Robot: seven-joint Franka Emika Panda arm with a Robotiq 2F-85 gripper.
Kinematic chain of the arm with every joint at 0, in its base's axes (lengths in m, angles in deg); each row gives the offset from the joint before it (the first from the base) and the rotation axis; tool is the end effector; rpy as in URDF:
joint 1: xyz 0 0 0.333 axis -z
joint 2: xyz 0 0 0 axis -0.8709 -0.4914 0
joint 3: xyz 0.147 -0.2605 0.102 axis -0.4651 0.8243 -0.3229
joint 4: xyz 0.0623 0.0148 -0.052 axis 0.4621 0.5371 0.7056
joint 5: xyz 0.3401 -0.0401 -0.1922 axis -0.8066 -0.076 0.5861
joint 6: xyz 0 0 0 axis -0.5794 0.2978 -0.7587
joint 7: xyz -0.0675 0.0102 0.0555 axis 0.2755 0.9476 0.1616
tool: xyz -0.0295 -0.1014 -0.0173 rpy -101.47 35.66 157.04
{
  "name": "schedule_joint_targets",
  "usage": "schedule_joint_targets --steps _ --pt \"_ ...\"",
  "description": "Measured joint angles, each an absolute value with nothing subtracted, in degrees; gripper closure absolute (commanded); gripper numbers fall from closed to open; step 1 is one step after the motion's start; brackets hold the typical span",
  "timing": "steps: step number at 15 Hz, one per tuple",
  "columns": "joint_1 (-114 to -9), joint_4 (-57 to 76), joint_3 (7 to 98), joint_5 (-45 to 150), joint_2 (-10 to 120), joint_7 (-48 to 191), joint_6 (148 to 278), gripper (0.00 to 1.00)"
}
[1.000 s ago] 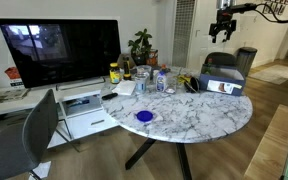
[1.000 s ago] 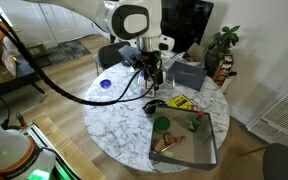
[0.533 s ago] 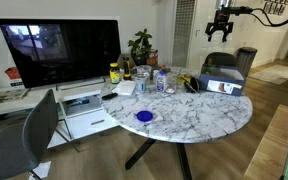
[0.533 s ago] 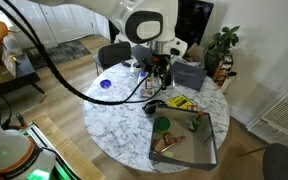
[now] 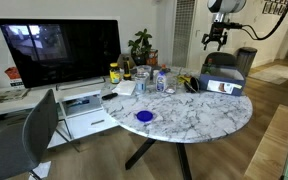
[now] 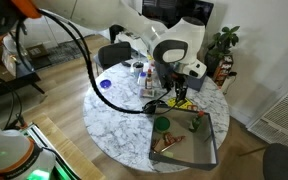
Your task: Remove the green bottle from the box and put it on the table.
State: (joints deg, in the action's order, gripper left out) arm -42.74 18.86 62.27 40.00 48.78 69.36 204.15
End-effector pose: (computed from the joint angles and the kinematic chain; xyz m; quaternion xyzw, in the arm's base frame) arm 0.5632 -0.3277 0.3485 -0.9298 0.3666 -0.0254 0.0205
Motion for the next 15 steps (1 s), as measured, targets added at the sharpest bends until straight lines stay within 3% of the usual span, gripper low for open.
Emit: schedule_joint_targets --steps 15 --pt "-39.2 1.4 64.8 39.5 28.4 56.0 209.1 0.0"
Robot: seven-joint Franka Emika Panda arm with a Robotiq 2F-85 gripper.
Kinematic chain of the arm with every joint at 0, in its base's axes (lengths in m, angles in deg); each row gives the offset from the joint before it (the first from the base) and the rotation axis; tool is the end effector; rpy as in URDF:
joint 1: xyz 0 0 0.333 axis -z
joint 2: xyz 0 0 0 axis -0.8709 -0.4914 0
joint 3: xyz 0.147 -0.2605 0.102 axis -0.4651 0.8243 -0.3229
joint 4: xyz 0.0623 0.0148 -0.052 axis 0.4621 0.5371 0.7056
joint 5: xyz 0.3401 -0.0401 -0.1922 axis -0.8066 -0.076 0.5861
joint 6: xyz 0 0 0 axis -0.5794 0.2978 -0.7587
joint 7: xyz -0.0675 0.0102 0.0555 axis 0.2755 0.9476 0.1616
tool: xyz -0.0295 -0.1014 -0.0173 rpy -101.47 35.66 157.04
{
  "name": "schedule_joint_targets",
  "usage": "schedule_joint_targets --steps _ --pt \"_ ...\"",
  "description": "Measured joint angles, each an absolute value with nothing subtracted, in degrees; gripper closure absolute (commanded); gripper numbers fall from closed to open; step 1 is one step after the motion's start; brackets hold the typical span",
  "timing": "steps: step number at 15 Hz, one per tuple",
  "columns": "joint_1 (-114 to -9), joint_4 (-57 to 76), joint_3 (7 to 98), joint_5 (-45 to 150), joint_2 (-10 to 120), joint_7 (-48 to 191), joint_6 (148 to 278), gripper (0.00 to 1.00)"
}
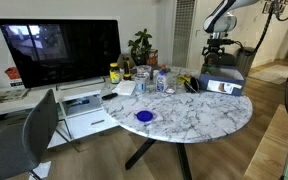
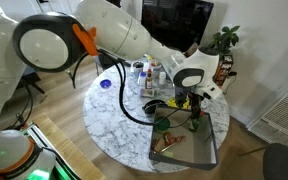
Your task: Remove the green bottle from the box and put it on the table.
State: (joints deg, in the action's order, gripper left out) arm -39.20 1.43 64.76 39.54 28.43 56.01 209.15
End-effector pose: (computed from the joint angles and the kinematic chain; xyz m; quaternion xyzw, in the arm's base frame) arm 0.5997 -0.4121 0.2583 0.8665 -0.4963 0.0435 0.0310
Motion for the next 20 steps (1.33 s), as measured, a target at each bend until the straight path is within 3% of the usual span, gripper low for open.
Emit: schedule_joint_targets --steps 4,6,7,9,16,20 --pt "-39.0 -2.0 65.5 39.5 25.1 52.2 211.2 0.01" --pt "-38.7 -3.6 65.5 39.5 23.7 50.7 211.5 0.12" --pt "-38.6 -4.3 65.5 39.5 23.0 50.1 211.7 0.32" --pt "-38.4 -5.7 65.6 39.5 22.0 49.1 212.0 0.36" --pt "-38.2 -8.8 65.9 39.5 19.9 47.0 212.1 0.91" --pt "-38.2 -9.4 66.2 39.7 19.5 46.9 212.1 0.92"
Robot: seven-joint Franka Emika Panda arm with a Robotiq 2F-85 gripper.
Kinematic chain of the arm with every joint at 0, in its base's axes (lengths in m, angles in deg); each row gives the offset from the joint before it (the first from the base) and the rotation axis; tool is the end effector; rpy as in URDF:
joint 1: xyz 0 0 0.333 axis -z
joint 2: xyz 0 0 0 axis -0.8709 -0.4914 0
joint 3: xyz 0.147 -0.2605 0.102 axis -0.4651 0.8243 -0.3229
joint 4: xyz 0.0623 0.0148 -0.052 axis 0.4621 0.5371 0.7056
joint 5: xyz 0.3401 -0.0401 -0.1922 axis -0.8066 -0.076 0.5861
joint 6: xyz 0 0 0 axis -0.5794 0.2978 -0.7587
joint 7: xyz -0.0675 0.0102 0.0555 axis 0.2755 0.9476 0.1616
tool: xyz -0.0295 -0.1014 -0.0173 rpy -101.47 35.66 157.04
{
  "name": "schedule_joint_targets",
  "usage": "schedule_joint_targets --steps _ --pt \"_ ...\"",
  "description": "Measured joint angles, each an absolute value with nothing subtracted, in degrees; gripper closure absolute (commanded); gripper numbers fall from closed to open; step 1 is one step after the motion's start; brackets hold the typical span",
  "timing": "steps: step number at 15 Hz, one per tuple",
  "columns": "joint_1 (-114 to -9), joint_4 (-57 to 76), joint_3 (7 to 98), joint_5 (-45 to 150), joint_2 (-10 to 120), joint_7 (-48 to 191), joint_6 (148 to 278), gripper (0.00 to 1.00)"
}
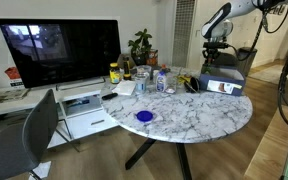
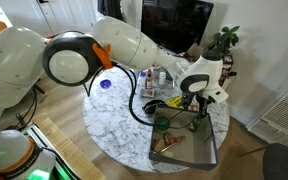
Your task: Remove the green bottle from the box and put it on the table.
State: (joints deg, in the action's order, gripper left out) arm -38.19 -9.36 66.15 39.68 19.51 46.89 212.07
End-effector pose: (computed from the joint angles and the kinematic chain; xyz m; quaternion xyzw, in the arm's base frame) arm 0.6254 -0.4422 0.2383 0.8243 -0.5564 0.0888 0.0550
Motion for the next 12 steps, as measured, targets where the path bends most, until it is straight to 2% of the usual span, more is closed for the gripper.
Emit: schedule_joint_targets --steps 5,12 --pt "-38.8 -6.8 66.6 40.5 22.2 49.0 211.9 0.92" --pt "-40.0 9.3 65.2 40.6 41.4 63.9 209.5 0.92"
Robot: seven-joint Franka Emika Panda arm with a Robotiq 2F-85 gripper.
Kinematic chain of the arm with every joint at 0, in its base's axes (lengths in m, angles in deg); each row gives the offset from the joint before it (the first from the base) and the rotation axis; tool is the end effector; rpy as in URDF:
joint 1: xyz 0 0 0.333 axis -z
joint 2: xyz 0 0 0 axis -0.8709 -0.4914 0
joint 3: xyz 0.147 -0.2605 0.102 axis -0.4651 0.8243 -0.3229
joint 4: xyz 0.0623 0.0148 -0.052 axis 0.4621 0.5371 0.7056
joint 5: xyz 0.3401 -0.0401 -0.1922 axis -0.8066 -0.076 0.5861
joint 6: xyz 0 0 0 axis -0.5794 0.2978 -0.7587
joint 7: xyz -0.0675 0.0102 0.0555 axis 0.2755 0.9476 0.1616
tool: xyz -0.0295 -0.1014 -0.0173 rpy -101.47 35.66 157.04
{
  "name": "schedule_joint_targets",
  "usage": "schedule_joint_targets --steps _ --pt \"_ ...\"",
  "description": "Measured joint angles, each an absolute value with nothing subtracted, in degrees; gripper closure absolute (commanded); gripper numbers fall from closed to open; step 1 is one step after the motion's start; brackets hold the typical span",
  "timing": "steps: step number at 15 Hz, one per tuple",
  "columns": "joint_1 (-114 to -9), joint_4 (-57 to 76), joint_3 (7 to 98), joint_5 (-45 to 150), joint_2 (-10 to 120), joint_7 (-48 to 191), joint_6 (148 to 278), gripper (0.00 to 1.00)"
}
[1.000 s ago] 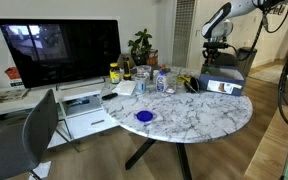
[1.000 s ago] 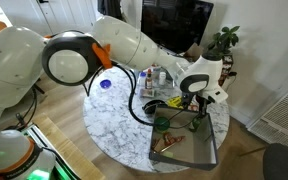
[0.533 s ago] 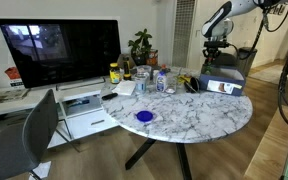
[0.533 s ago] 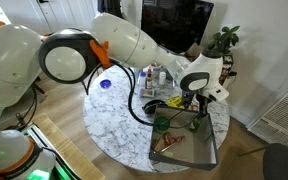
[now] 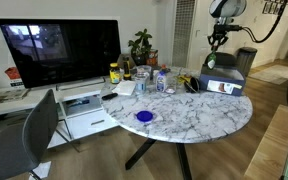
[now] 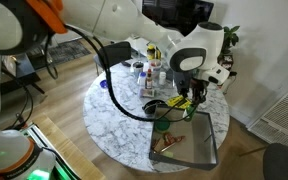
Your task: Remove the green bottle from the box and put it on the table.
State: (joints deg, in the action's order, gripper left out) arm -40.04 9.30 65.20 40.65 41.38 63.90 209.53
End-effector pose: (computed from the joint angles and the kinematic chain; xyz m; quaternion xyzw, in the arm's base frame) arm 0.5759 -0.4006 0.3538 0.8943 -0.4380 0.0880 0.0249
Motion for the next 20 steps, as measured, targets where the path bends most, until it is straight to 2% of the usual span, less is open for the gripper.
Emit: schedule_joint_targets --steps 6,11,12,18,19,20 --pt "-42.9 22.0 61.7 40.7 59.3 72.6 209.0 0.92" --pt "-49.0 28.7 57.7 43.3 71.2 69.9 206.0 0.92" --pt "-50.4 29.4 56.5 44.0 72.8 68.3 205.5 0.69" --pt "-50.7 29.5 56.8 44.1 72.6 67.9 205.4 0.69" --pt "-50.6 29.5 56.9 44.1 72.5 68.0 205.4 0.92" --pt "-50.6 29.5 56.9 44.1 72.5 68.0 205.4 0.92"
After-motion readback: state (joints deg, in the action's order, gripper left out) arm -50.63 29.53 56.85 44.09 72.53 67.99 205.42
